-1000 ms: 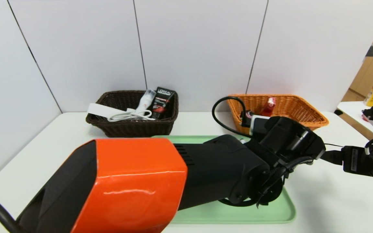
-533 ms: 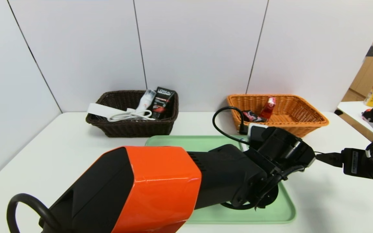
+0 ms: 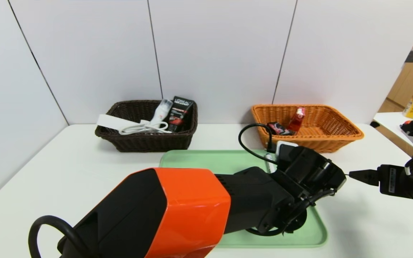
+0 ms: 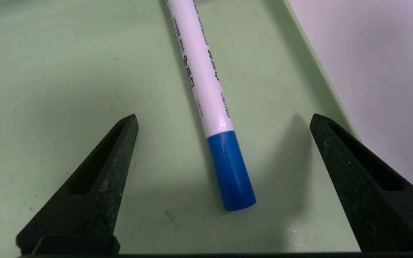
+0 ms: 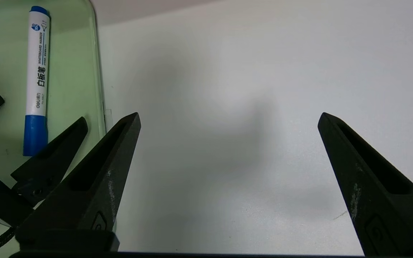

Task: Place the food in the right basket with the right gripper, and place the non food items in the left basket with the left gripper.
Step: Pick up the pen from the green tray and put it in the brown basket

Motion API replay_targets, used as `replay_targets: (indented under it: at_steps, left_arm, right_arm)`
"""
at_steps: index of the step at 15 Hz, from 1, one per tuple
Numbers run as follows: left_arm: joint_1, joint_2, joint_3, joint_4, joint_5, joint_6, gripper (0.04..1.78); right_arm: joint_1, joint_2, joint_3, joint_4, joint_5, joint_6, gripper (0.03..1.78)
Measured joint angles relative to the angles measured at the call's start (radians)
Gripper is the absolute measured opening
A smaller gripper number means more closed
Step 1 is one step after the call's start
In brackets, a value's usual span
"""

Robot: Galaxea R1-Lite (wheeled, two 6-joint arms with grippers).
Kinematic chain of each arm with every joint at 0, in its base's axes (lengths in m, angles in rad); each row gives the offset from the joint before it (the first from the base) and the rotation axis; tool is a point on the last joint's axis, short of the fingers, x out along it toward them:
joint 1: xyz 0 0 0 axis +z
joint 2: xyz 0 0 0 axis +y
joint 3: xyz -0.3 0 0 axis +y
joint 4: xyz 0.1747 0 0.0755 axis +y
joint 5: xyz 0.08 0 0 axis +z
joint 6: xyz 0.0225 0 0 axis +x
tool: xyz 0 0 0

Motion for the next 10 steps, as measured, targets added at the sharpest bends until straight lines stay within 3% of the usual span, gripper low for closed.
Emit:
replay_targets:
  at_steps: [10]
  left_arm:
    - [0.024,0.024,-0.001,-0.006,0.0,0.01,1.69]
  right_arm:
    - [0.0,-0.012,0.012,0.0,0.0,0.0,1.71]
